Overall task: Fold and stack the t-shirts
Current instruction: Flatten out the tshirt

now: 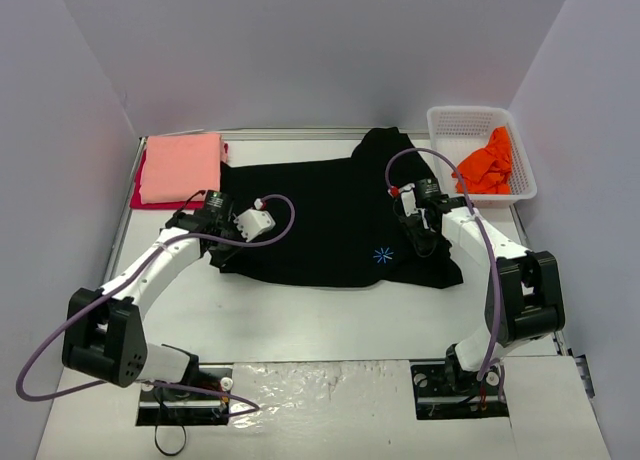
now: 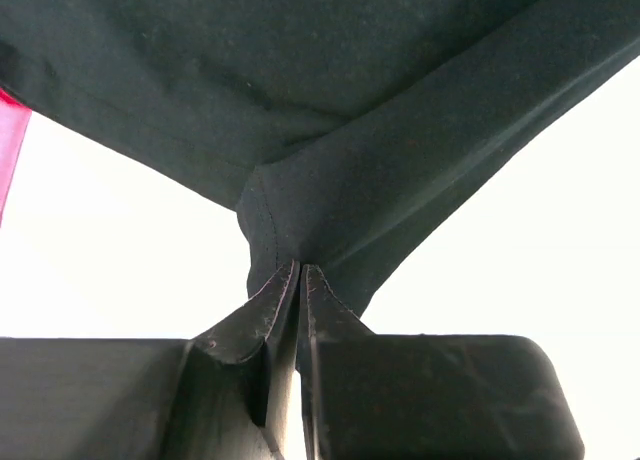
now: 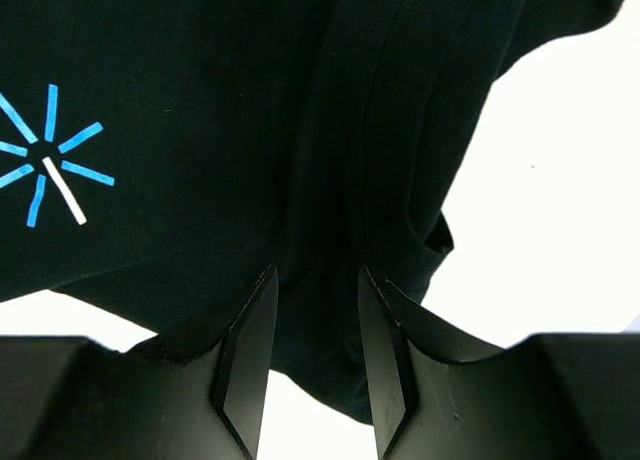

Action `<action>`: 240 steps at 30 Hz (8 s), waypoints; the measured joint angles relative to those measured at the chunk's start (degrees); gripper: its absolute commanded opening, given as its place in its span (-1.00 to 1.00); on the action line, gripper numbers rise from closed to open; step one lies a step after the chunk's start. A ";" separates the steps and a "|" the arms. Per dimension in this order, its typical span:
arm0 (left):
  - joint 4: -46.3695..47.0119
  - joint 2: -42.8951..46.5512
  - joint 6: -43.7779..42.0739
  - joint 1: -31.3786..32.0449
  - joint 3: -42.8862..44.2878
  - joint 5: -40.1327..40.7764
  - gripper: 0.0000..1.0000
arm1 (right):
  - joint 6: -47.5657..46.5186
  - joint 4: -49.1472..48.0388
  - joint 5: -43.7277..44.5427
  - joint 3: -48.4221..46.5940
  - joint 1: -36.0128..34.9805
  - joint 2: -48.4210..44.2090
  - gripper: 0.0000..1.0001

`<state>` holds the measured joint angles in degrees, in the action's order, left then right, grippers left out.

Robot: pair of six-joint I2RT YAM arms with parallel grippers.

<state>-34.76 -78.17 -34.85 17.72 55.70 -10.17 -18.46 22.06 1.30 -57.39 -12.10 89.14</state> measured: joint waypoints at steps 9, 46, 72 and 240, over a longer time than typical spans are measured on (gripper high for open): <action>-1.55 2.40 1.27 0.00 0.00 1.70 -0.95 | -0.02 0.00 0.02 0.26 0.00 0.00 -0.31; -7.52 16.35 10.16 0.22 3.80 6.08 -0.95 | -11.32 14.64 0.83 -1.79 -0.07 -4.07 -0.08; -5.81 15.80 10.14 0.20 2.45 7.41 -0.95 | -15.08 14.23 -1.40 -0.76 0.90 2.78 -1.00; 23.52 -9.22 5.51 -11.10 0.98 16.68 -0.95 | -17.07 14.01 -6.47 -8.72 -1.16 8.48 -0.20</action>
<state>-11.25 -87.39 -29.34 6.61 56.69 6.50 -35.53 36.07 -5.17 -66.11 -13.26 97.62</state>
